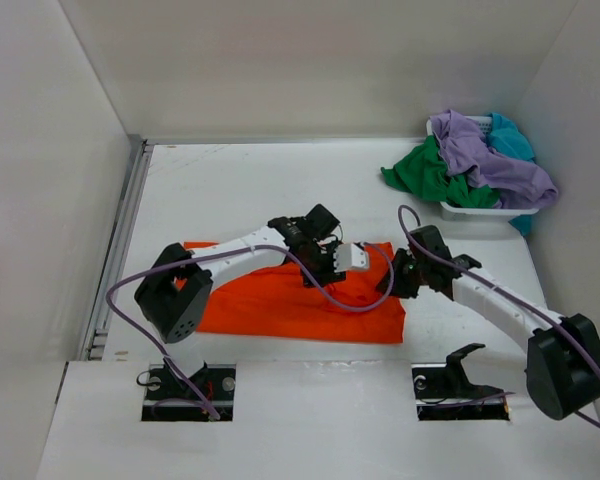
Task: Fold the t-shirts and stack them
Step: Fold the other side of the tshirt into a rectangle
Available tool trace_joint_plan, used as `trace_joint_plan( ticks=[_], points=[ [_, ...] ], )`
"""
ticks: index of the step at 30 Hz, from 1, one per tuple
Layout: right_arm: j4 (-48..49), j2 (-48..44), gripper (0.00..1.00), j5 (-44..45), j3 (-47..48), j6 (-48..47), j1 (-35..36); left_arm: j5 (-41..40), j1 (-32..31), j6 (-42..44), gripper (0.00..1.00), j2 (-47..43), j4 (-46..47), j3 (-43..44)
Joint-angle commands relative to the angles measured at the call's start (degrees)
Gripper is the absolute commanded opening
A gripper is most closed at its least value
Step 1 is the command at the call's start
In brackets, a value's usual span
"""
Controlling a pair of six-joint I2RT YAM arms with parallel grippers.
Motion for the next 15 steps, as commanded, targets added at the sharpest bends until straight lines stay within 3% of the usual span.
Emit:
trace_joint_plan(
  ticks=[1,5,15],
  points=[
    [5.17,1.59,0.29,-0.42,3.40,-1.67,-1.05,5.38,-1.30,1.03,0.45,-3.83,-6.17,6.37],
    [5.17,2.47,0.29,-0.16,3.76,-2.37,-1.49,7.33,-4.01,1.03,0.58,-3.75,-11.28,8.40],
    [5.08,2.48,0.28,-0.16,4.11,-2.81,-2.55,4.78,-6.92,2.43,0.61,1.26,-8.74,6.03]
  ],
)
